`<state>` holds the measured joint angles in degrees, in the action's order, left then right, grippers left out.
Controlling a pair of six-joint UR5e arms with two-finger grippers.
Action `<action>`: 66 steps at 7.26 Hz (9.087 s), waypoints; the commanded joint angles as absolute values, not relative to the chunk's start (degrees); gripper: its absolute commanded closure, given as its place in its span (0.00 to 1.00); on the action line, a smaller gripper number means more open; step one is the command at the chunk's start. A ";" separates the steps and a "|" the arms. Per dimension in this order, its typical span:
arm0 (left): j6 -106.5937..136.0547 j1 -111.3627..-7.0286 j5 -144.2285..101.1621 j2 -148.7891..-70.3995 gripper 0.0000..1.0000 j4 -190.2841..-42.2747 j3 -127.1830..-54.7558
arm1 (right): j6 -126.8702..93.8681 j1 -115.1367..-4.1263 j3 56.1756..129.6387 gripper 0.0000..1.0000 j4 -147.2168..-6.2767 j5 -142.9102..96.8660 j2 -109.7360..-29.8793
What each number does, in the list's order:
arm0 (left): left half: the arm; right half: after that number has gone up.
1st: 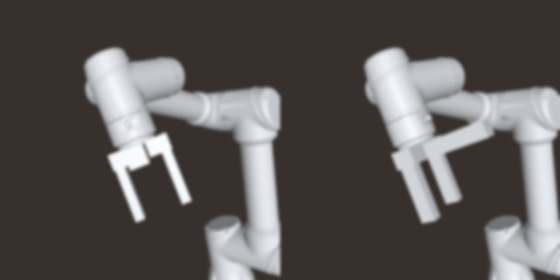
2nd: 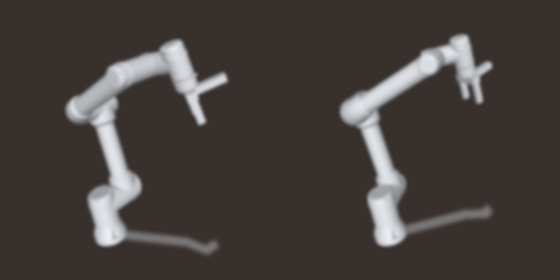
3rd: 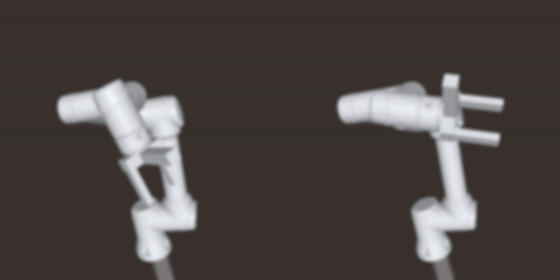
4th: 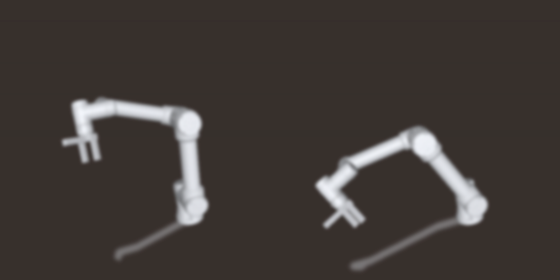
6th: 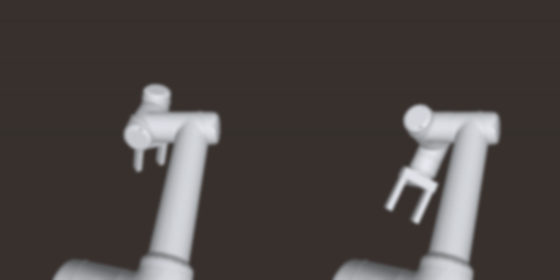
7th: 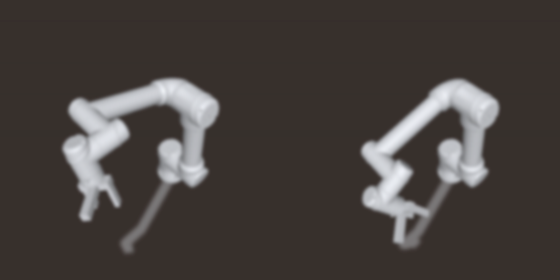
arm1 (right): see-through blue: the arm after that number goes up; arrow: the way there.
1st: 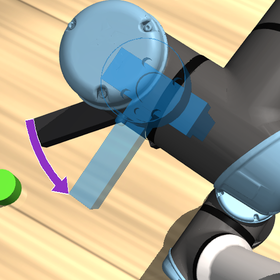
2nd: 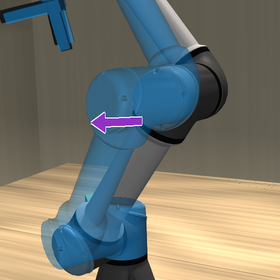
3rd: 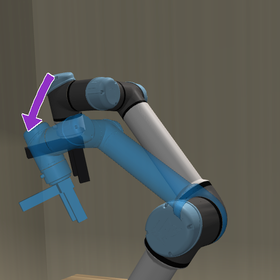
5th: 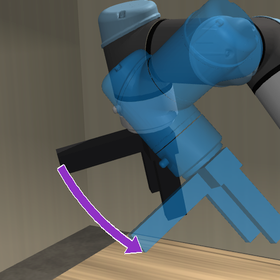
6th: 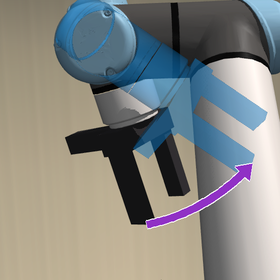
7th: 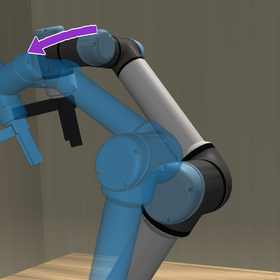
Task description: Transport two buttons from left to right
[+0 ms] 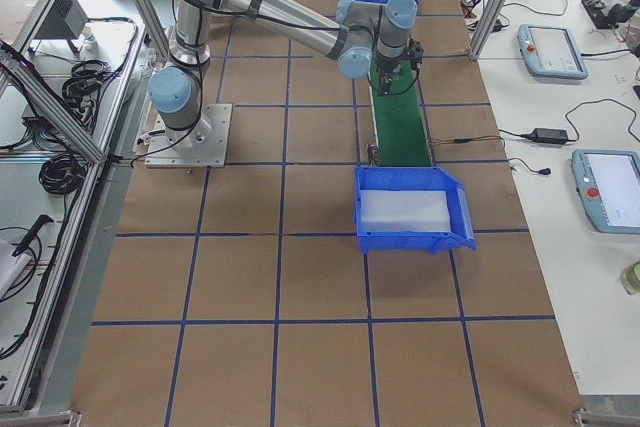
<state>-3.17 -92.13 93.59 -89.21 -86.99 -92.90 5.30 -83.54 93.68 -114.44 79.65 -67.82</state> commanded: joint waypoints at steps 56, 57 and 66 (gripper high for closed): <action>-3.16 -92.11 93.69 -89.12 0.00 -87.63 -92.99 | 35.77 -58.01 65.65 0.00 -102.83 98.17 -48.43; -3.16 -92.11 93.69 -89.12 0.00 -87.71 -92.99 | 35.95 -58.01 65.39 0.00 -102.74 98.78 -49.12; -3.16 -92.11 93.69 -89.12 0.00 -87.89 -92.99 | 18.22 -84.26 61.32 0.00 -89.56 93.63 -53.96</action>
